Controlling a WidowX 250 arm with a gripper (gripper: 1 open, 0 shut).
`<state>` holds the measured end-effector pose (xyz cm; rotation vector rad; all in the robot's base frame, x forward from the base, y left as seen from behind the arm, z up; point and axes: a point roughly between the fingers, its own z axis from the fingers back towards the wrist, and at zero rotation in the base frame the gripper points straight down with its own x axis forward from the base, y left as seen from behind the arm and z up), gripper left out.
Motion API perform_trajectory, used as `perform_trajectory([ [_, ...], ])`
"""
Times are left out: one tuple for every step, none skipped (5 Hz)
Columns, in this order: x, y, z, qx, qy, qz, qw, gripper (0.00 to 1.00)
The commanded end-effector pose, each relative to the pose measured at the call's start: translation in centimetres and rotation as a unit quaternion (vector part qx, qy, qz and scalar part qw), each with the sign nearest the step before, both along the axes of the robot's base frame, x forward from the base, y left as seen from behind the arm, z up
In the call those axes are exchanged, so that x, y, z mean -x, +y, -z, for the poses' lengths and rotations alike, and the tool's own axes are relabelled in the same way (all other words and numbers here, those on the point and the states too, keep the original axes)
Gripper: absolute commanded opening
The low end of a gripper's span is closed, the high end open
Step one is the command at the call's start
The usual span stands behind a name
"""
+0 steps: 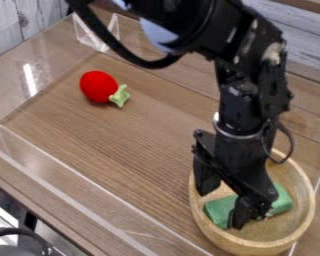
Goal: Remove the green block from the brown bowl and put it on the table
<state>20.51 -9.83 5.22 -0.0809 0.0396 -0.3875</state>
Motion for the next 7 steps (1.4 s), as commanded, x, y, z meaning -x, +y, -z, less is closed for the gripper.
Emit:
perform_trajectory([
  [-1.0, -0.8, 0.1, 0.005, -0.007, 0.013, 0.9999, 0.0],
  [-1.7, -1.3, -1.3, -0.011, -0.001, 0.003, 0.9999, 0.0],
  [-2.4, -1.6, -2.2, -0.024, 0.002, 0.002, 0.9997, 0.0],
  [-2.6, -1.7, -1.6, -0.023, 0.005, -0.008, 0.9997, 0.0],
  [-2.7, -1.7, -1.2, -0.023, 0.007, -0.02, 0.9995, 0.0],
  [-2.6, -1.5, -2.0, -0.023, 0.007, -0.013, 0.9996, 0.0],
  [-2.5, -1.3, -2.8, -0.023, 0.006, -0.006, 0.9997, 1.0],
])
